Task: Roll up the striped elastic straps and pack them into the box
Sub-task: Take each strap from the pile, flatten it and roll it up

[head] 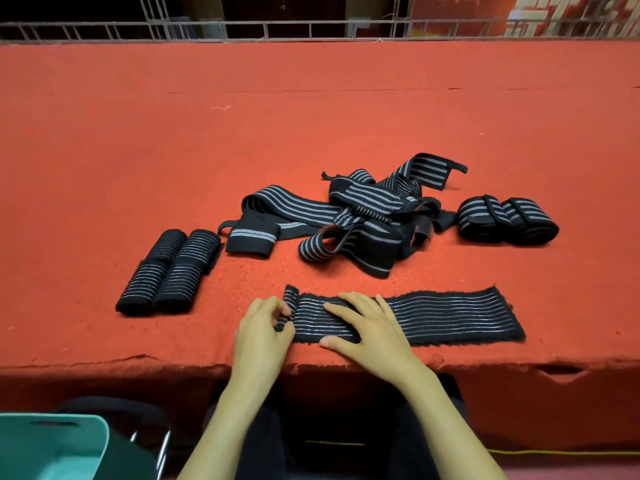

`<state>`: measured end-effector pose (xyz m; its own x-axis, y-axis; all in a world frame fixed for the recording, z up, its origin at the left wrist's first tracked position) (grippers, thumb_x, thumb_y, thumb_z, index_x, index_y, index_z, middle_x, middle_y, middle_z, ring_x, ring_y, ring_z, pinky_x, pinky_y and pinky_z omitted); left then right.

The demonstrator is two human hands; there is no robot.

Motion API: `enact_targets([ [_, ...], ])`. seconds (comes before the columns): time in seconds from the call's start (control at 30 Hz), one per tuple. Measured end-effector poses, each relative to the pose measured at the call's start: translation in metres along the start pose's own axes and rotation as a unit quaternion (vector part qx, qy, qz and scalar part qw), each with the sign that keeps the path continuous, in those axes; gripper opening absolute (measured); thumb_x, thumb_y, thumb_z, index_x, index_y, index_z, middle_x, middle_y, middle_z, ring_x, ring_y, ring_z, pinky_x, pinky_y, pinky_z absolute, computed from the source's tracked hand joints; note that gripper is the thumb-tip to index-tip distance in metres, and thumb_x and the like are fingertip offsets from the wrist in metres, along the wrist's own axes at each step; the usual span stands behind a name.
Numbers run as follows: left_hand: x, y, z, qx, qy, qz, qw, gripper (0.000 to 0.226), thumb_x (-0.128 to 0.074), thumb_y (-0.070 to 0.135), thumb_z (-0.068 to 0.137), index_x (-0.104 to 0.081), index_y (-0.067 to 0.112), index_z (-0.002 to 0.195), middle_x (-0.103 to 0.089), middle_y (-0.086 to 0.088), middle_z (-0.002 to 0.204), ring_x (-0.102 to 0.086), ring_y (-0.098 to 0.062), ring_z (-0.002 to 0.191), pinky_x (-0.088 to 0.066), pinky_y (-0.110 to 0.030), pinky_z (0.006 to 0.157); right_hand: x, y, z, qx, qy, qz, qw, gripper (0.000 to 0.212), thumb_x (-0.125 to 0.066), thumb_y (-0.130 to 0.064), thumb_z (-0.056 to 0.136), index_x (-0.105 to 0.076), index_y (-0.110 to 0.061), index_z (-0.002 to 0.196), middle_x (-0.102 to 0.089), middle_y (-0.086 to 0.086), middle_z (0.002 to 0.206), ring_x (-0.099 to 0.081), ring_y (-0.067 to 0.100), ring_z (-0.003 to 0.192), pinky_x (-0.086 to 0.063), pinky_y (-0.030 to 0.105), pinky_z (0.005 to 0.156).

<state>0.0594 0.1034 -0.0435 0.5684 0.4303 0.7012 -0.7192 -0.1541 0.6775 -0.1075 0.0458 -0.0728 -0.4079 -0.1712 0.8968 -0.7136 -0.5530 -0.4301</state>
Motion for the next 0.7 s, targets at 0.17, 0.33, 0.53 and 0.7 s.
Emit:
enact_targets([
  [0.17,-0.020,0.020,-0.010,-0.087,-0.002,0.005,0.996,0.017,-0.068,0.002,0.077,-0.070,0.016,0.088,-0.055,0.010,0.089,-0.053,-0.014,0.087,-0.041,-0.025,0.077,0.001,0.001,-0.002,-0.001,0.000,0.007,1.000,0.081,-0.028,-0.080,0.070,-0.040,-0.042,0.140,-0.029,-0.017,0.150,-0.014,0.001,0.141,0.011,0.028,0.115],
  [0.33,-0.021,0.025,-0.010,-0.080,-0.032,-0.047,0.995,0.018,-0.062,0.005,0.086,-0.072,0.016,0.096,-0.062,0.010,0.091,-0.056,-0.009,0.084,-0.039,-0.012,0.079,0.008,0.012,-0.008,-0.019,0.004,0.001,1.000,0.085,-0.027,-0.082,0.067,-0.040,-0.042,0.140,-0.028,-0.018,0.150,-0.013,0.002,0.142,0.011,0.031,0.115],
  [0.53,-0.015,0.011,-0.004,-0.001,-0.055,-0.101,0.993,0.029,-0.066,-0.004,0.080,-0.067,0.018,0.098,-0.058,0.006,0.097,-0.055,0.001,0.085,-0.042,-0.004,0.071,0.012,0.020,-0.013,-0.032,0.012,0.001,0.999,0.085,-0.028,-0.083,0.066,-0.039,-0.043,0.140,-0.027,-0.018,0.151,-0.013,0.003,0.143,0.012,0.029,0.115],
  [0.7,-0.020,0.006,-0.003,0.033,-0.038,-0.063,0.997,0.029,-0.070,0.008,0.080,-0.059,0.020,0.104,-0.053,0.007,0.092,-0.048,0.000,0.078,-0.037,-0.008,0.069,0.010,0.019,-0.014,-0.036,0.015,-0.010,0.999,0.084,-0.025,-0.083,0.067,-0.037,-0.044,0.141,-0.025,-0.019,0.152,-0.009,0.002,0.143,0.014,0.028,0.114],
])
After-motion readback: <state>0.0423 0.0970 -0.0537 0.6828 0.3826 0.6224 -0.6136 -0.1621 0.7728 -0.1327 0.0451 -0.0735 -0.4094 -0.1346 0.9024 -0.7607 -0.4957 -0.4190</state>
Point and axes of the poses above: each hand's wrist, its own z-axis towards the middle knuckle, its own x-axis out of the back of the hand, y = z × x, the point moved 8 cm from there along z, towards the middle knuckle
